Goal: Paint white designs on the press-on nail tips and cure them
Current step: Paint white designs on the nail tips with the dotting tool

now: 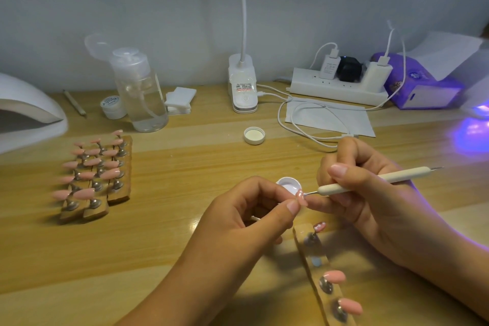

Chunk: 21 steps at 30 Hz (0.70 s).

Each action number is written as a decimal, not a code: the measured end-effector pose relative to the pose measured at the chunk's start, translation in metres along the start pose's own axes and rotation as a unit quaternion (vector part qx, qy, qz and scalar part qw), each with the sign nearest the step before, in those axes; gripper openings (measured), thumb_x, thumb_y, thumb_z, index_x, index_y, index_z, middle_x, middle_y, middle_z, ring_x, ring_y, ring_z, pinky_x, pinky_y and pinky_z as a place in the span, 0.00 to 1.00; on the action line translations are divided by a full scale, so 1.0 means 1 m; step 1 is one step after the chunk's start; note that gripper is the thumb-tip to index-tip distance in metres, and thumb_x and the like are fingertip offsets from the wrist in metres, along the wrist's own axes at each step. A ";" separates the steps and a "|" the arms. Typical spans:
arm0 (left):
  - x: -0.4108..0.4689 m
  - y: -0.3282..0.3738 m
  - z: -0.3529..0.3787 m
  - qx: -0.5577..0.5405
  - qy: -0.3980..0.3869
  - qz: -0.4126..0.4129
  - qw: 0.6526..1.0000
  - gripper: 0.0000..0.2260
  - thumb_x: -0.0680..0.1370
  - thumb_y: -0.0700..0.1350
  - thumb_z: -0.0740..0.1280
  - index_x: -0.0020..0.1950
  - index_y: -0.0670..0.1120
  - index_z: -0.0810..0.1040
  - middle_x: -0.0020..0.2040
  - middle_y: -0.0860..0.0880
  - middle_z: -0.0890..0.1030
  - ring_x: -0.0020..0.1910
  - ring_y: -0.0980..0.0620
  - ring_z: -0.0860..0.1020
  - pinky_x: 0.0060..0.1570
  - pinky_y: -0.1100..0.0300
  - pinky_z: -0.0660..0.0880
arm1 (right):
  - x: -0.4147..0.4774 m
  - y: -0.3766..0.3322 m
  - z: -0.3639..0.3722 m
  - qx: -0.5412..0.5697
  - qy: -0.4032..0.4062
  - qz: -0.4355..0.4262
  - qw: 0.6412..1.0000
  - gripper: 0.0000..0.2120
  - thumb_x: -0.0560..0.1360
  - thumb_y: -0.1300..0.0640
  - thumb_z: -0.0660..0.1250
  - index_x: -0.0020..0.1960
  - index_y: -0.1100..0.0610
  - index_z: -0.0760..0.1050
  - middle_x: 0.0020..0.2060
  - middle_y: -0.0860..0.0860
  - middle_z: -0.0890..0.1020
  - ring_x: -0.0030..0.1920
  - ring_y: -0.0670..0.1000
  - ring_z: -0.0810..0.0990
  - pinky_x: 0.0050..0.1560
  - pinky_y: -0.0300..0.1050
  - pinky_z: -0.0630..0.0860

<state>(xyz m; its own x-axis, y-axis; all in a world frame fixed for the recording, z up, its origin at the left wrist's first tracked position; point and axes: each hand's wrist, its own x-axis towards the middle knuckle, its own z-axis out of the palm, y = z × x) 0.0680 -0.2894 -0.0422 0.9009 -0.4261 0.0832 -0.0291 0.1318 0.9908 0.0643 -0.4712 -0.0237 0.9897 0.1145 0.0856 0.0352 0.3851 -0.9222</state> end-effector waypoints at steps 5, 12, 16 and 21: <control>0.000 0.000 0.000 0.000 0.001 -0.002 1.000 0.10 0.66 0.56 0.71 0.40 0.51 0.82 0.33 0.55 0.80 0.34 0.60 0.76 0.34 0.68 0.72 | 0.000 0.000 0.000 0.005 -0.004 0.003 1.000 0.10 0.64 0.60 0.70 0.31 0.57 0.69 0.27 0.53 0.70 0.28 0.46 0.70 0.37 0.44 0.81; 0.000 0.001 0.000 0.005 0.002 -0.006 1.000 0.07 0.67 0.52 0.73 0.41 0.51 0.82 0.34 0.54 0.80 0.33 0.60 0.76 0.34 0.68 0.72 | 0.001 0.001 -0.001 -0.003 -0.009 0.000 1.000 0.09 0.65 0.60 0.70 0.31 0.57 0.69 0.27 0.53 0.69 0.28 0.47 0.70 0.38 0.44 0.81; 0.000 0.002 0.001 0.005 0.006 -0.010 1.000 0.05 0.69 0.49 0.72 0.41 0.49 0.82 0.33 0.54 0.80 0.33 0.60 0.76 0.34 0.68 0.72 | 0.001 0.000 -0.001 -0.002 -0.006 0.003 1.000 0.09 0.64 0.60 0.70 0.31 0.57 0.69 0.27 0.54 0.69 0.29 0.47 0.69 0.37 0.44 0.81; 0.000 0.003 0.001 0.003 0.007 -0.009 1.000 0.05 0.70 0.48 0.71 0.41 0.48 0.82 0.34 0.53 0.80 0.32 0.60 0.75 0.34 0.68 0.72 | 0.000 0.000 -0.001 -0.005 -0.003 0.004 1.000 0.09 0.63 0.60 0.70 0.31 0.56 0.70 0.27 0.53 0.69 0.28 0.47 0.70 0.37 0.43 0.81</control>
<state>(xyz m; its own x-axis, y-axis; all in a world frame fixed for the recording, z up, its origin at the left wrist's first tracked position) 0.0675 -0.2896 -0.0389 0.9070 -0.4163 0.0633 -0.0146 0.1192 0.9928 0.0646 -0.4720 -0.0235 0.9891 0.1233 0.0801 0.0284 0.3744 -0.9268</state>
